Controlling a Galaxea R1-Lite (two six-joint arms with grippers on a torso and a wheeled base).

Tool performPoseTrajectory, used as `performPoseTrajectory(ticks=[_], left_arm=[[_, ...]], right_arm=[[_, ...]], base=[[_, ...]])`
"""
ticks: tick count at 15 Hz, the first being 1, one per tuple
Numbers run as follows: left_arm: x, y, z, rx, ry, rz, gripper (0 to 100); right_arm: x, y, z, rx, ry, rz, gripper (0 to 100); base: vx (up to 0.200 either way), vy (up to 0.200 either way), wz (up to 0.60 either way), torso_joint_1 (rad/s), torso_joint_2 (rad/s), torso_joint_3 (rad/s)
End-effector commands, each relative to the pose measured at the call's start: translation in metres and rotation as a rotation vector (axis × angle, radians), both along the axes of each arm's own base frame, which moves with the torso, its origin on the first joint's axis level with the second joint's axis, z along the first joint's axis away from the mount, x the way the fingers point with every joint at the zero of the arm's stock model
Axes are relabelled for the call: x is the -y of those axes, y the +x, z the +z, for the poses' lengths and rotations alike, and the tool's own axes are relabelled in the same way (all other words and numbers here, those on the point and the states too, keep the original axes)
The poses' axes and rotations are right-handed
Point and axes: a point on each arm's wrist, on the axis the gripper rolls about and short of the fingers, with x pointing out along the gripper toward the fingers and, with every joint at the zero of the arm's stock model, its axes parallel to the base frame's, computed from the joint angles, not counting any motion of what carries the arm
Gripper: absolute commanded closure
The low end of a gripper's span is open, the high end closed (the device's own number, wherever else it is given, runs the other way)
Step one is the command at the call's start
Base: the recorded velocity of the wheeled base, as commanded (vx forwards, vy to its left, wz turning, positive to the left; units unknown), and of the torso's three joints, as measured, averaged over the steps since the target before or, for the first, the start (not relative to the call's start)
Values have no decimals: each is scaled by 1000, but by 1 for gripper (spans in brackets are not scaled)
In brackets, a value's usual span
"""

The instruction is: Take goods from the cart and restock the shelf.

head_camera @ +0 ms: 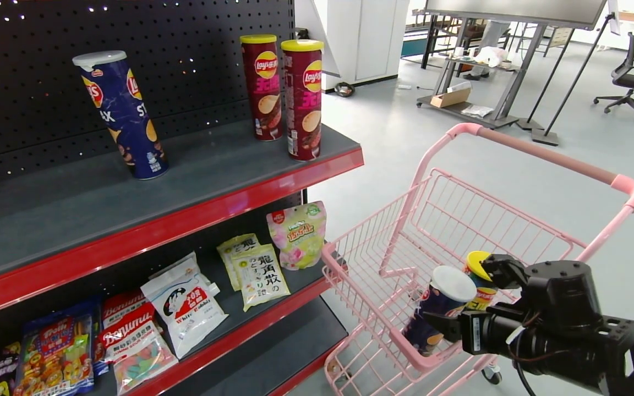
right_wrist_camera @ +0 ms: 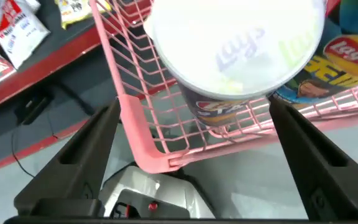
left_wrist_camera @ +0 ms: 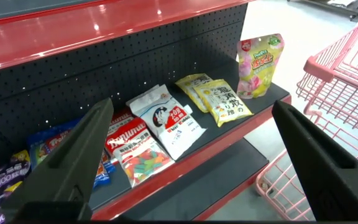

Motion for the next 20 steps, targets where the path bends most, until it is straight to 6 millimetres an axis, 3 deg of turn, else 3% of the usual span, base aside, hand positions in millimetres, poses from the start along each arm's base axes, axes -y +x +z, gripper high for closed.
performPoseTrajectory(ticks=[1,3,5,9,20], left_arm=[[0,0,0,0,0,-2,0],[0,0,0,0,0,-2,0],[0,0,0,0,0,-2,0],[0,0,0,0,0,0,0],[0,0,0,0,0,-2,0]], right_arm=[[-1,3,-7,-24,-14,-2,0],[-1,5,-7,-21,-13,-5,0],[-1,24,-9,-1,-5,-35,0],[2,38,-21,51,-52,-27,0],[-11,57,-24,85,-40,-9,0]], base=[[0,0,0,0,0,0],[0,0,0,0,0,0],[0,0,0,0,0,0],[0,0,0,0,0,0],[0,0,0,0,0,0]])
